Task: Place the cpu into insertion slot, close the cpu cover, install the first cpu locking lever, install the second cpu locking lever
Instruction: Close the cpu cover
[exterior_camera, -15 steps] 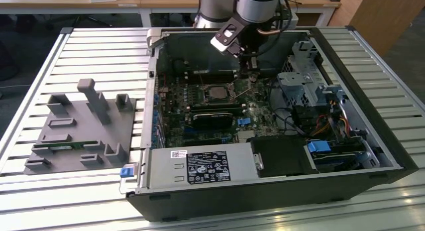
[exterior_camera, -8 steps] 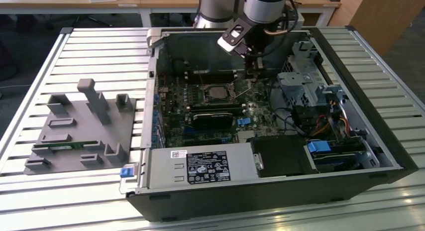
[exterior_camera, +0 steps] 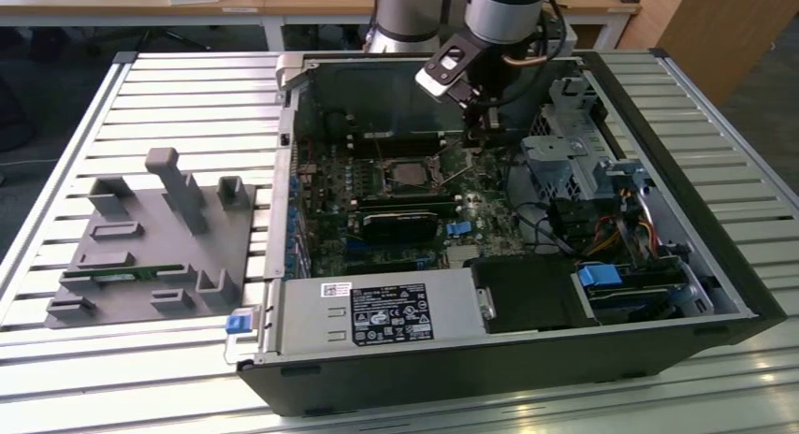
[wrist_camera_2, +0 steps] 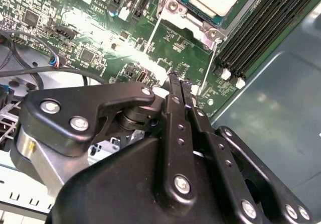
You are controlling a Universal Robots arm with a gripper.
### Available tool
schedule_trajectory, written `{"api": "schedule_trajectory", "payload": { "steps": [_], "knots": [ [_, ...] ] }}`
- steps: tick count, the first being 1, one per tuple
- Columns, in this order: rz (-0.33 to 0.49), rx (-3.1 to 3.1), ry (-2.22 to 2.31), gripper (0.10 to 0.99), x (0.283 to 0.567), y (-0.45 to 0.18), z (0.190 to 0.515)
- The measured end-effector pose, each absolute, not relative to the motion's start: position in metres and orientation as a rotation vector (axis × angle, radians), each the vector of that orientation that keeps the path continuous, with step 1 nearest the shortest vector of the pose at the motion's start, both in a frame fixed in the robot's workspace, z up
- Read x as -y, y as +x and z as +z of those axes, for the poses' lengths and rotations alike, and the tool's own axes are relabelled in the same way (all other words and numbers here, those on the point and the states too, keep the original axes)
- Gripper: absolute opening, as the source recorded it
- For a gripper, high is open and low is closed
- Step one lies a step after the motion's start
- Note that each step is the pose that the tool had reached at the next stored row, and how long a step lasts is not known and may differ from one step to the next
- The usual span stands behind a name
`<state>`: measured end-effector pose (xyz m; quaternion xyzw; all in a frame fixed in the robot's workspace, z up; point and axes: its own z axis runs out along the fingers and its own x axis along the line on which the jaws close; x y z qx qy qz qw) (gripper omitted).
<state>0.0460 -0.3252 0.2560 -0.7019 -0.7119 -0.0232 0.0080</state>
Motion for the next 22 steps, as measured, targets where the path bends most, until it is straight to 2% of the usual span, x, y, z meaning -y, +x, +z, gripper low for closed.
{"api": "schedule_trajectory", "payload": {
  "steps": [22],
  "knots": [
    [-0.066,2.218,-2.195,0.153,0.322,0.066,0.25]
  ]
}}
